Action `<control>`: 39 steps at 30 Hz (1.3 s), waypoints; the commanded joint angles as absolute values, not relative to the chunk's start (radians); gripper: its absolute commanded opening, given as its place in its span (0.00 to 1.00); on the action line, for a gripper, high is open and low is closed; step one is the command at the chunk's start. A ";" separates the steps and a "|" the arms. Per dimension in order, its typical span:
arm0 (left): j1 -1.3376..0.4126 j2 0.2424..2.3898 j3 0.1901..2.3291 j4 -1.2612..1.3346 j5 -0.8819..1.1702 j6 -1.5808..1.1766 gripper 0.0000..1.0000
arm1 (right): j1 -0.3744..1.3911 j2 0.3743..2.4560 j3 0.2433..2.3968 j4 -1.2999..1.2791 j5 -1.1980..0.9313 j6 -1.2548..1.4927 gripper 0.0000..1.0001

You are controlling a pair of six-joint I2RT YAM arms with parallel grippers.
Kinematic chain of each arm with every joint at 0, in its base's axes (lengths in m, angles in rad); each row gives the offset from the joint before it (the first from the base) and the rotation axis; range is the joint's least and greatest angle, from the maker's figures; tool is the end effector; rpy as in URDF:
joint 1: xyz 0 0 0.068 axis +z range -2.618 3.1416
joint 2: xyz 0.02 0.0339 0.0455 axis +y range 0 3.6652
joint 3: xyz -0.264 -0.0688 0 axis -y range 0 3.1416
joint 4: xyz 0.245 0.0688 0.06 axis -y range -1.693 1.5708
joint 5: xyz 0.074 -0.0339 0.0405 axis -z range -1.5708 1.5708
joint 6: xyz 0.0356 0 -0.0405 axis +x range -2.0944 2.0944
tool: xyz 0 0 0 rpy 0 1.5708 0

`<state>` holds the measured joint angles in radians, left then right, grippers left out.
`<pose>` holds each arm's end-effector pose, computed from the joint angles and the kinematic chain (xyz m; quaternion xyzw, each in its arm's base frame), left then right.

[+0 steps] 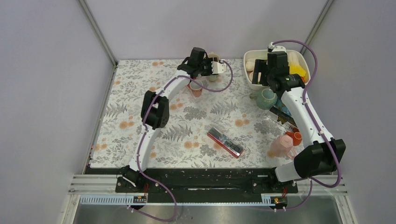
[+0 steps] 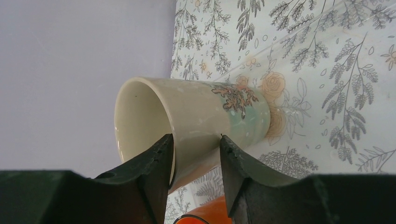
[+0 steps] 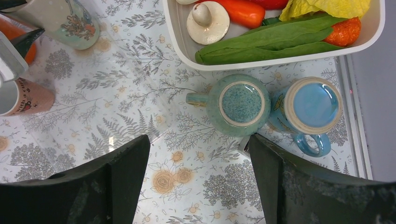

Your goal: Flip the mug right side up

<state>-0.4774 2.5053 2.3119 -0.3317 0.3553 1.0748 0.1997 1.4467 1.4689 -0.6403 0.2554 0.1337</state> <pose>0.5070 -0.2762 0.2283 0.6603 0.5468 -0.0017 0.5148 0.3147 0.0545 0.3781 0.0293 0.8829 -0.0361 0.4673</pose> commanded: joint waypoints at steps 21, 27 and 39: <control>-0.490 2.449 2.245 -0.350 0.387 1.279 0.45 | 0.196 1.419 1.451 -0.622 0.314 0.095 0.87; -0.501 2.445 2.249 -0.434 0.387 1.347 0.71 | 0.196 1.423 1.437 -0.624 0.315 0.097 0.87; -0.502 2.371 2.199 -0.279 0.402 1.248 0.86 | 0.195 1.425 1.430 -0.629 0.300 0.097 0.87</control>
<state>-0.4992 2.4672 2.2204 -0.3618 0.3618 1.2678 0.1997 1.4464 1.4319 -0.6411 0.2871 0.1085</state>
